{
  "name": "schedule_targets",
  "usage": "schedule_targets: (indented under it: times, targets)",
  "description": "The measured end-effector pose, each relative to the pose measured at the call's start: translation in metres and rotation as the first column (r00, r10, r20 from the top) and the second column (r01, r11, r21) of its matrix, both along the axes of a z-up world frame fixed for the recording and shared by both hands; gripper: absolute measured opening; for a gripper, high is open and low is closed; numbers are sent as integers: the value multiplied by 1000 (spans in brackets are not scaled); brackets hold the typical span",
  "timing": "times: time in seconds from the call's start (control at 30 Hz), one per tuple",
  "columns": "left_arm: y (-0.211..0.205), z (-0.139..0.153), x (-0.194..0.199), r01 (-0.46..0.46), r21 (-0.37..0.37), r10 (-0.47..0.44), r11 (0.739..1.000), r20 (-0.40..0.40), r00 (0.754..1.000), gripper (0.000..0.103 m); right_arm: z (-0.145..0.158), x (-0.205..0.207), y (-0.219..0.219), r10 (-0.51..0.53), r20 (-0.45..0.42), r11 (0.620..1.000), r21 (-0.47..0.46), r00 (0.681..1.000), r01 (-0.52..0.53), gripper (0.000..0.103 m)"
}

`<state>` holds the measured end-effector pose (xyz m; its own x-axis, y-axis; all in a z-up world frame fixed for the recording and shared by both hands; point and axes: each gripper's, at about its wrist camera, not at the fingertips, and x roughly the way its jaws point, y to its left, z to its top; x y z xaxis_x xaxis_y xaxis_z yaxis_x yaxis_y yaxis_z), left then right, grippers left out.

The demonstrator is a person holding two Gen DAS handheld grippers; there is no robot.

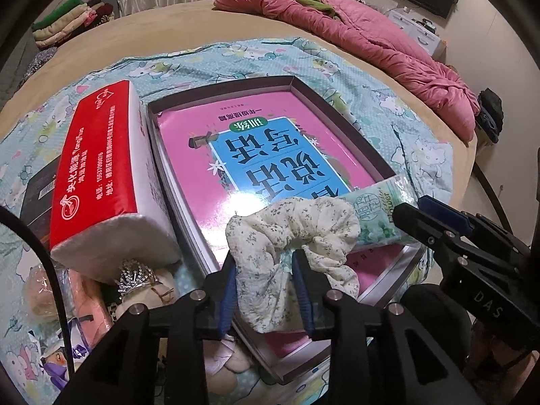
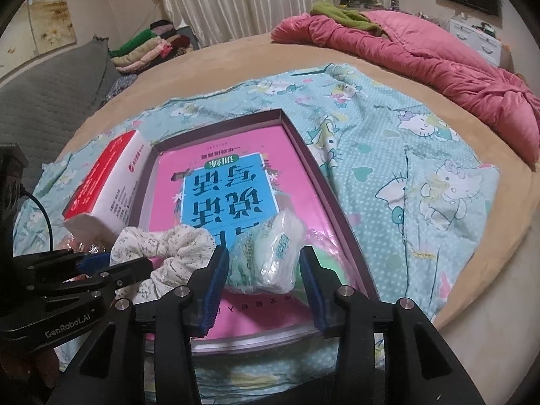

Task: Organize soft objects
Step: 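Carry scrunchie with left tool onto pink box while right tool drops packet there, then move both open tools back toward the remaining items in the pile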

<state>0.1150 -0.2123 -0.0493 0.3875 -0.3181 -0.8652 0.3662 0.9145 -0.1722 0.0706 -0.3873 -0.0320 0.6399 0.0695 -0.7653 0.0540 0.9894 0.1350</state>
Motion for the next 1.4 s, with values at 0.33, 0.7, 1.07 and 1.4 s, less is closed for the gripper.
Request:
schedule_targets:
  times: [0.33, 0.7, 1.07, 1.4]
  targets:
    - [2, 9, -6, 4, 3, -4, 1000, 21, 1000, 48, -3, 1, -6, -47, -17, 999, -11, 999, 47, 54]
    - [9, 34, -18, -7, 19, 5, 1000, 83, 997, 64, 0, -2, -13, -98, -4, 995, -32, 995, 98, 58]
    - [25, 52, -29, -38, 33, 33, 999, 118, 992, 69, 18, -12, -14, -123, 88, 992, -29, 988, 126, 72]
    - [63, 70, -36, -99, 25, 94, 995, 142, 985, 70, 31, -17, -9, -126, 135, 991, -31, 983, 131, 75]
